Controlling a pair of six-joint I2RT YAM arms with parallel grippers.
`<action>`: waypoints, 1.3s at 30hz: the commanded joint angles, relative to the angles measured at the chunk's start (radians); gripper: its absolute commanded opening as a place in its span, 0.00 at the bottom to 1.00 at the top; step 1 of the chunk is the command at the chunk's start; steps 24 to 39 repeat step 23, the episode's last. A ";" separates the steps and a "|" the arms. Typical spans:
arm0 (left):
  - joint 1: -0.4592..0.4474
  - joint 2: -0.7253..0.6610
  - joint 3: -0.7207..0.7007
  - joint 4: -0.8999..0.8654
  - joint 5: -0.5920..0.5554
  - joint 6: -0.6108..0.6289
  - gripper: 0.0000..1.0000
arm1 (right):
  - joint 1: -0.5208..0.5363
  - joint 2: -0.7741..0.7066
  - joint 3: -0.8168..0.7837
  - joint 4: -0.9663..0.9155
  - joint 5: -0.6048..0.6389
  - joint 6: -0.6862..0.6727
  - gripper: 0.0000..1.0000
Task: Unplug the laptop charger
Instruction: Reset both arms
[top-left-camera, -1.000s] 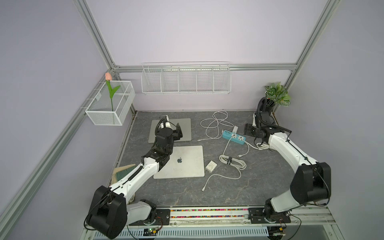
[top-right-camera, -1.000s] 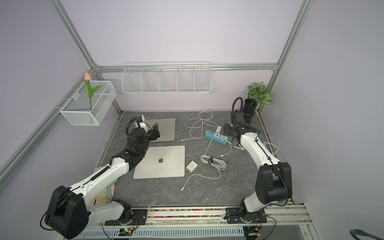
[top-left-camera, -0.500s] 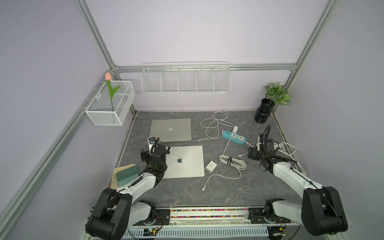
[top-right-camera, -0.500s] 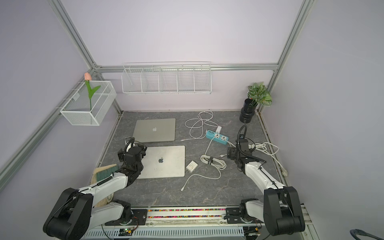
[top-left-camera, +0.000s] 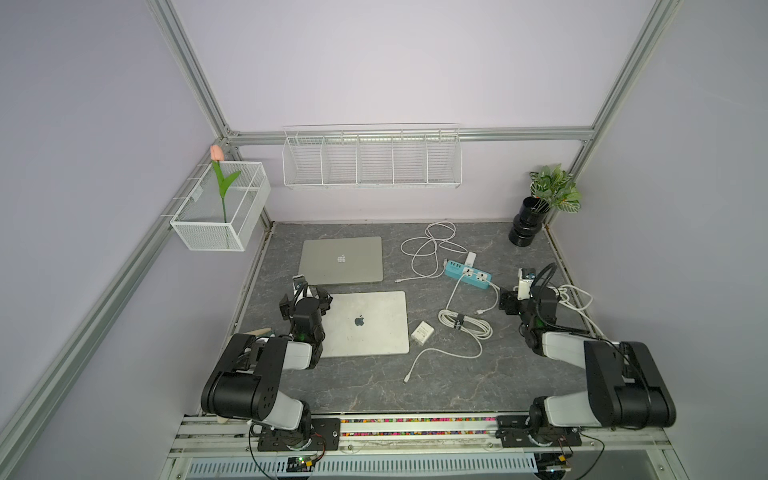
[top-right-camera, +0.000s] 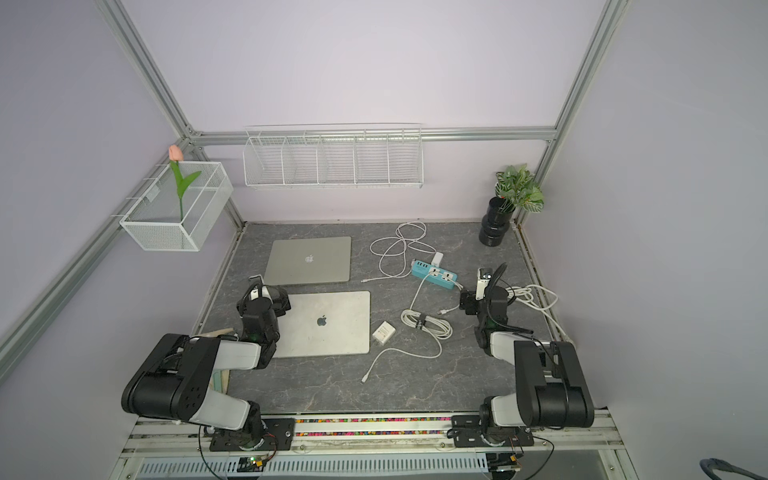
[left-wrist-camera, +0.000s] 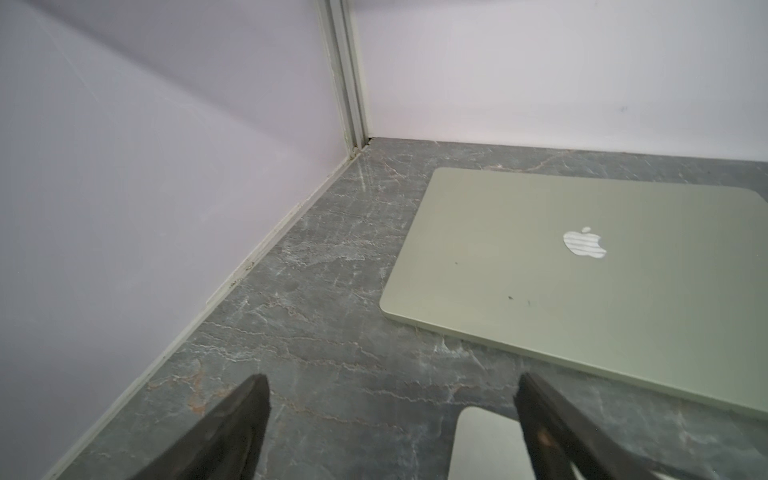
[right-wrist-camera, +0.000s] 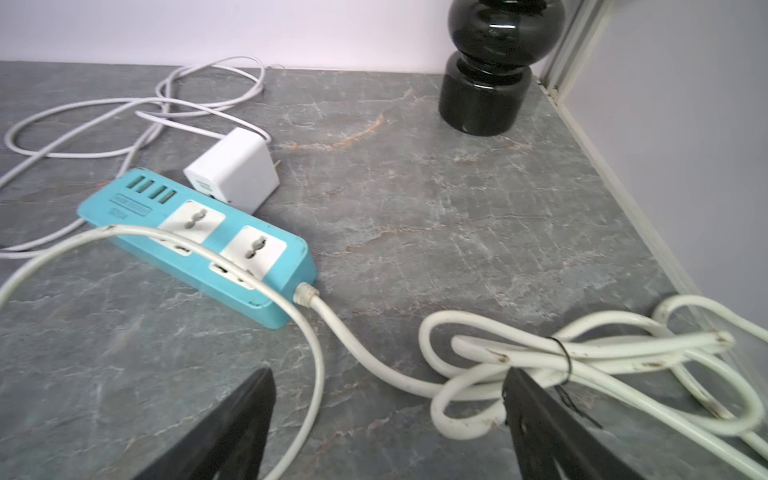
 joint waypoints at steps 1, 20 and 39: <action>0.010 0.027 0.019 0.124 0.048 0.036 0.96 | -0.007 0.073 -0.040 0.259 -0.105 -0.040 0.89; 0.119 -0.030 0.159 -0.236 0.206 -0.061 0.99 | -0.013 0.077 0.006 0.172 -0.018 0.001 0.89; 0.119 -0.030 0.159 -0.236 0.206 -0.062 0.99 | -0.011 0.069 -0.007 0.181 -0.042 -0.012 0.89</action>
